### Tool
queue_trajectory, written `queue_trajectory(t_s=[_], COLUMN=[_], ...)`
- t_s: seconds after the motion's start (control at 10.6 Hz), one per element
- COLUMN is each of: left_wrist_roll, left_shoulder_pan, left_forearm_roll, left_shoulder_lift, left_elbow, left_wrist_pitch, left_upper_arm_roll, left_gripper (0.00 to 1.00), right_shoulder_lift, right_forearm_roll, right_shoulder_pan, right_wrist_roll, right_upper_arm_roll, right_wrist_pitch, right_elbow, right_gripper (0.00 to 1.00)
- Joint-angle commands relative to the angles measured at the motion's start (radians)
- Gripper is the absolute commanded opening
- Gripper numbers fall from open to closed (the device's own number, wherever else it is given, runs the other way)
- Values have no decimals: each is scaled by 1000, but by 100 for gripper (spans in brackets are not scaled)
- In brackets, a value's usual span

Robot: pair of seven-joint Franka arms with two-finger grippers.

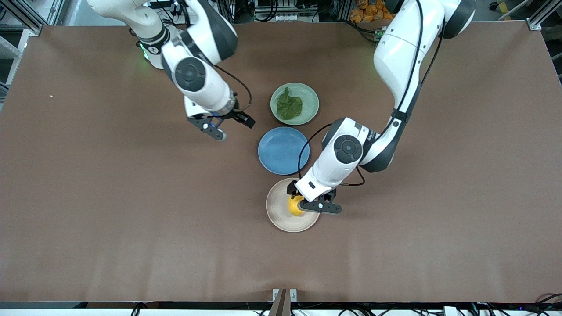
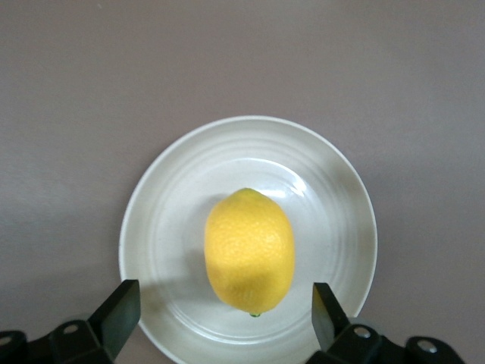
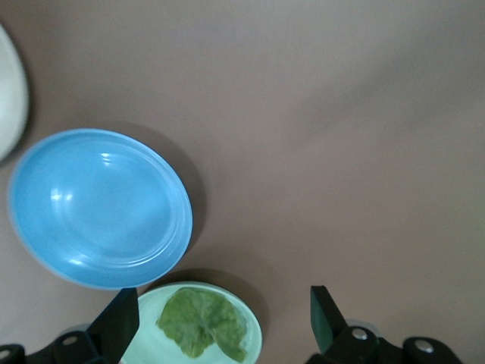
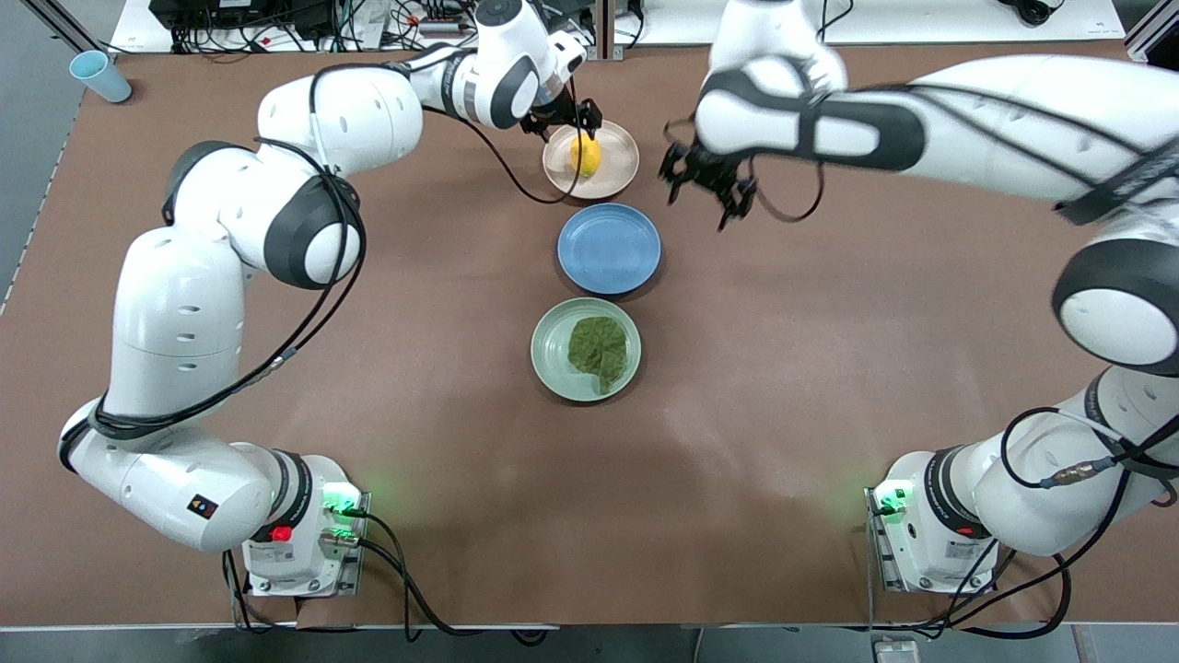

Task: Pick lemon and lettuce from plates
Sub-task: 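Lower the left gripper and close on the lemon while the right gripper descends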

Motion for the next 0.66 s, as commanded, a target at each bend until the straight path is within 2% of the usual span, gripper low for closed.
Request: queue_trajectory(t_s=[0.0, 0.38, 0.57], left_wrist_roll=[-16, -44, -46], left_shoulder_pan=[-16, -35, -38], left_forearm_roll=[-20, -20, -20], left_shoulder_lift=[40, 87, 106], left_elbow=[36, 44, 50], left_wrist_pitch=[26, 111, 120], left_upper_arm_roll=[8, 8, 8], left_gripper=[100, 100, 100], right_shoulder_lift=[94, 154, 214], right_forearm_roll=[22, 21, 12], right_shoulder_pan=[101, 181, 267], right_wrist_roll=[135, 210, 281], right_upper_arm_roll=[-6, -8, -10], right_wrist_pitch=[107, 186, 272], right_elbow=[3, 6, 9], right_gripper=[100, 100, 100])
